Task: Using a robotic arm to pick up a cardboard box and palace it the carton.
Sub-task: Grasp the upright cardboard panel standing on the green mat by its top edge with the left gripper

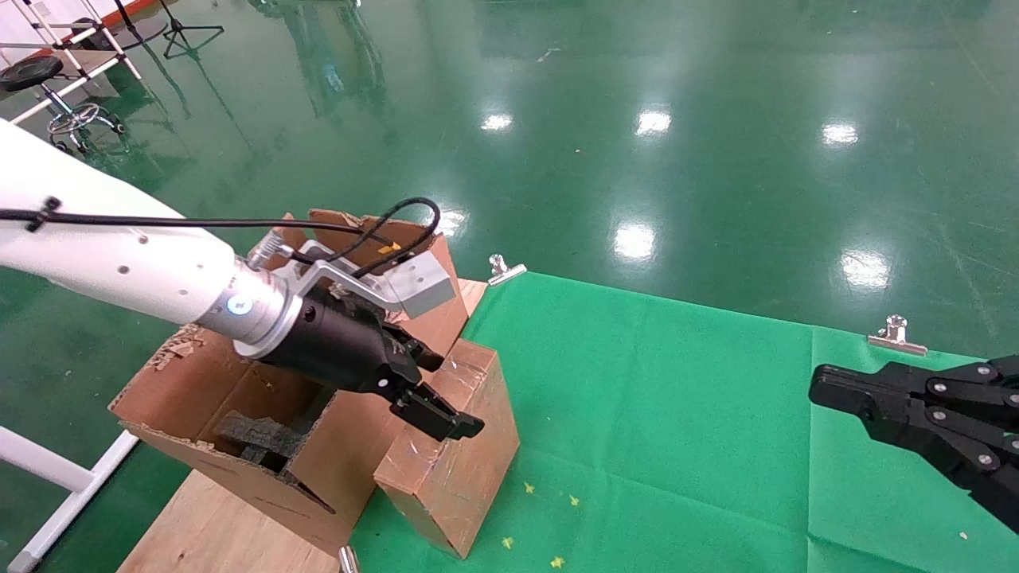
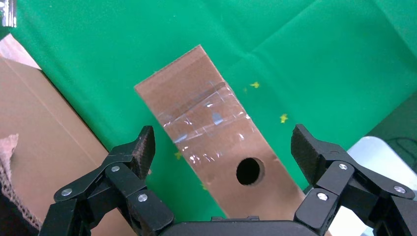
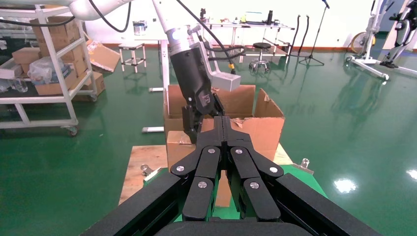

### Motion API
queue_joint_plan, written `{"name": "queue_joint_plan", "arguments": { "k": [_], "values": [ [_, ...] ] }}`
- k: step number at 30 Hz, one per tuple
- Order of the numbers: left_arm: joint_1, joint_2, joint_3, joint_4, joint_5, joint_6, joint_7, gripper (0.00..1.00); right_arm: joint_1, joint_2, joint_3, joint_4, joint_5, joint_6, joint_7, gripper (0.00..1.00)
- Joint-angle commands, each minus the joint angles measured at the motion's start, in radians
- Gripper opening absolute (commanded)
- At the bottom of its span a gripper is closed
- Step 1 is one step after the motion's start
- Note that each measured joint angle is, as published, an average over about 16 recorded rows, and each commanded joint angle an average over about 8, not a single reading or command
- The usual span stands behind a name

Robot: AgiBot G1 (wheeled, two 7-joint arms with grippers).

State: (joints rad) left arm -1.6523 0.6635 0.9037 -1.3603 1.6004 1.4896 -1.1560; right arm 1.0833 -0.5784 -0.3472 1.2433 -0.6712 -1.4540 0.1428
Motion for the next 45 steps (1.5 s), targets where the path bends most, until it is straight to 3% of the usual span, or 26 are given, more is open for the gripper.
{"name": "queue_joint_plan", "arguments": {
  "k": [1,6,7,10,11,13,15,18,19,45],
  "values": [
    [0.004,0.006,0.006,0.0,0.012,-0.014,0.001,1.0,0.0,0.0,0.0,0.0,0.0,0.0,0.0,0.0],
    [0.011,0.012,0.016,-0.001,0.029,-0.024,0.019,1.0,0.0,0.0,0.0,0.0,0.0,0.0,0.0,0.02],
    [0.011,0.012,0.017,-0.001,0.03,-0.025,0.021,1.0,0.0,0.0,0.0,0.0,0.0,0.0,0.0,0.08],
    [0.01,0.014,0.02,-0.001,0.033,-0.029,0.037,1.0,0.0,0.0,0.0,0.0,0.0,0.0,0.0,0.46],
    [0.01,0.015,0.02,-0.001,0.034,-0.03,0.042,0.93,0.0,0.0,0.0,0.0,0.0,0.0,0.0,0.58],
    [0.009,0.016,0.022,-0.001,0.035,-0.031,0.047,0.68,0.0,0.0,0.0,0.0,0.0,0.0,0.0,0.83],
    [0.009,0.017,0.023,0.0,0.035,-0.032,0.051,0.43,0.0,0.0,0.0,0.0,0.0,0.0,0.0,1.0],
    [0.009,0.016,0.022,0.0,0.035,-0.032,0.048,0.06,0.0,0.0,0.0,0.0,0.0,0.0,0.0,1.0],
    [0.009,0.016,0.022,0.0,0.035,-0.032,0.047,0.0,0.0,0.0,0.0,0.0,0.0,0.0,0.0,1.0],
    [0.006,0.017,0.017,0.008,0.032,-0.03,0.044,0.0,0.0,0.0,0.0,0.0,0.0,0.0,0.0,1.0]
  ]
}}
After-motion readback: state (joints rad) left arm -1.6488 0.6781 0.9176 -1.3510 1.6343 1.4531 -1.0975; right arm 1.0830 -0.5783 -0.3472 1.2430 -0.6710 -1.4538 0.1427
